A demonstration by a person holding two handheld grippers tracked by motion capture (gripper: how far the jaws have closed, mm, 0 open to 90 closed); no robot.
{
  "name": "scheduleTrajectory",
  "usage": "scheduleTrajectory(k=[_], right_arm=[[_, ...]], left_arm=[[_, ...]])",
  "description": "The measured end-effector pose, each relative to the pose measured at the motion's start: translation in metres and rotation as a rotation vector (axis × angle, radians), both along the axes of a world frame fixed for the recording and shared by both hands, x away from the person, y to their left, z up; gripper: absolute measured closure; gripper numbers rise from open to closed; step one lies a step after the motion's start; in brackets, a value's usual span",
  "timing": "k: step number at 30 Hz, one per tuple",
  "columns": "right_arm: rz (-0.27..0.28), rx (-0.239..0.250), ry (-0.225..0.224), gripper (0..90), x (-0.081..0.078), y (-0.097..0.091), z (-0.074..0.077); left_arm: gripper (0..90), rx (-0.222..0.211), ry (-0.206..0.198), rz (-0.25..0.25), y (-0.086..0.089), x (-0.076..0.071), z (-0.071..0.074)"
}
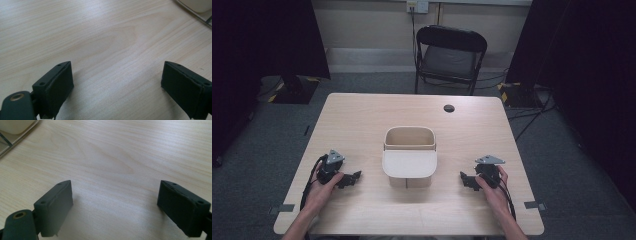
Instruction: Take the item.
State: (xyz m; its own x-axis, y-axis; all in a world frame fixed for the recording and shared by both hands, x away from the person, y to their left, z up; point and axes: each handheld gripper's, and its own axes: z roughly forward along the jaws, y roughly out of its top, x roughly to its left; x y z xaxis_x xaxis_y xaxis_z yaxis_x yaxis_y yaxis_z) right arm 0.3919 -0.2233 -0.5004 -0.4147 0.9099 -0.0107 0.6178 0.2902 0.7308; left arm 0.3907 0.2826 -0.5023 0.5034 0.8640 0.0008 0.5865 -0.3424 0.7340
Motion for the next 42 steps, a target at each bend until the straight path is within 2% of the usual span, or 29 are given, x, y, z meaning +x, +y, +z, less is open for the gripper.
scheduleTrajectory(k=[18, 24, 33, 37, 42], right_arm=[[0.008, -0.005, 0.011, 14.8, 0.001, 0.0, 0.003], [0.016, 0.021, -0.018, 14.8, -0.002, 0.001, 0.007], [0.081, 0.079, -0.032, 15.1, -0.008, 0.009, 0.017], [0.126, 0.121, -0.054, 15.2, -0.013, 0.017, 0.027], [0.167, 0.146, -0.075, 16.0, -0.017, 0.024, 0.034]], left_arm=[[10.0, 0.0, 0.0, 0.0, 0.0, 0.0, 0.0], [10.0, 0.0, 0.0, 0.0, 0.0, 0.0, 0.0], [10.0, 0.0, 0.0, 0.0, 0.0, 0.0, 0.0], [10.0, 0.0, 0.0, 0.0, 0.0, 0.0, 0.0], [10.0, 0.0, 0.0, 0.0, 0.0, 0.0, 0.0]])
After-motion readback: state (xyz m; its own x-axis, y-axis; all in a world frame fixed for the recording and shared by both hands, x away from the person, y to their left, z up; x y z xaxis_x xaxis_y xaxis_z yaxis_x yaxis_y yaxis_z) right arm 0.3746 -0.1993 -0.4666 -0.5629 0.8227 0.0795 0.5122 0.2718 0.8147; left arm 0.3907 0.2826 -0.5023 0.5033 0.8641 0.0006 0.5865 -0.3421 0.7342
